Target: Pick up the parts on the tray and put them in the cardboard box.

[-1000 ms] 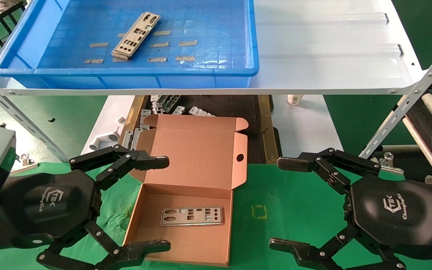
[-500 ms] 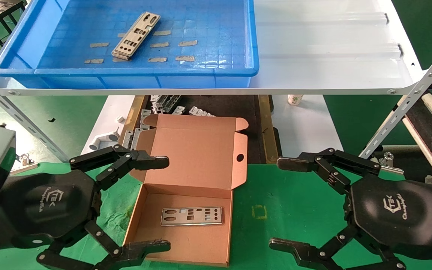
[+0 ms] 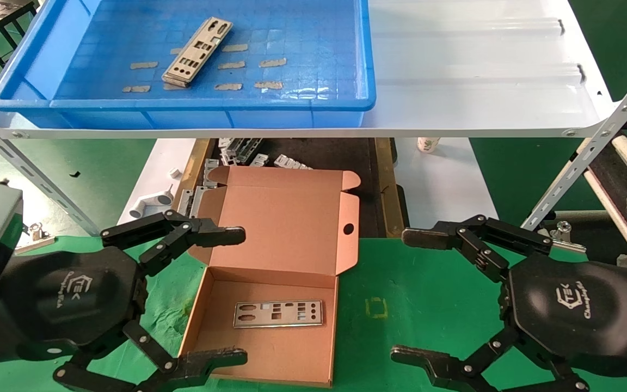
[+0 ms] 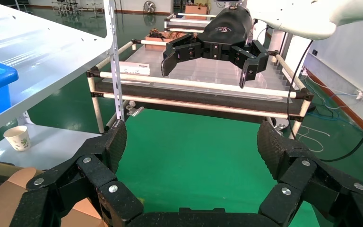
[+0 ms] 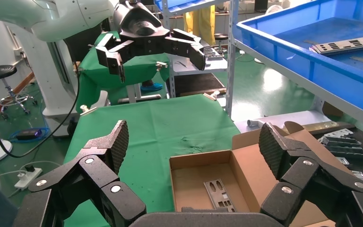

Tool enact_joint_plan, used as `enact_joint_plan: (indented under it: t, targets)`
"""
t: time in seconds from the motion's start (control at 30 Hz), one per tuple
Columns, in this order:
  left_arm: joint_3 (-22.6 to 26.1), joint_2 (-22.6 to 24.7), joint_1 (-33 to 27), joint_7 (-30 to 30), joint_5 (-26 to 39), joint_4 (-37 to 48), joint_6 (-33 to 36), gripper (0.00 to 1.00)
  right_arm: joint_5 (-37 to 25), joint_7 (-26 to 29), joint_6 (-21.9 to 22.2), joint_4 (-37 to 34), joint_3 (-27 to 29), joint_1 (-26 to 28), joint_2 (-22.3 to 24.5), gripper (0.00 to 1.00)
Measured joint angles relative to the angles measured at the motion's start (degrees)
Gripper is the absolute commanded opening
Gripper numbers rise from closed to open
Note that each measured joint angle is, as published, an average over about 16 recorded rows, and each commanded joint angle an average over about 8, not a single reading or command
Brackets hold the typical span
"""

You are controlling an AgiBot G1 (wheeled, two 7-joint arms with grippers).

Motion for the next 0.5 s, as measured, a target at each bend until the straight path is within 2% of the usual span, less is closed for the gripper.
enact_joint_plan:
  t: [0.5]
  targets:
    - [0.0,0.0,0.0,0.0,0.0,0.0,0.0,1.00,0.0,0.0,0.0,0.0,0.0,0.0,0.0,1.00]
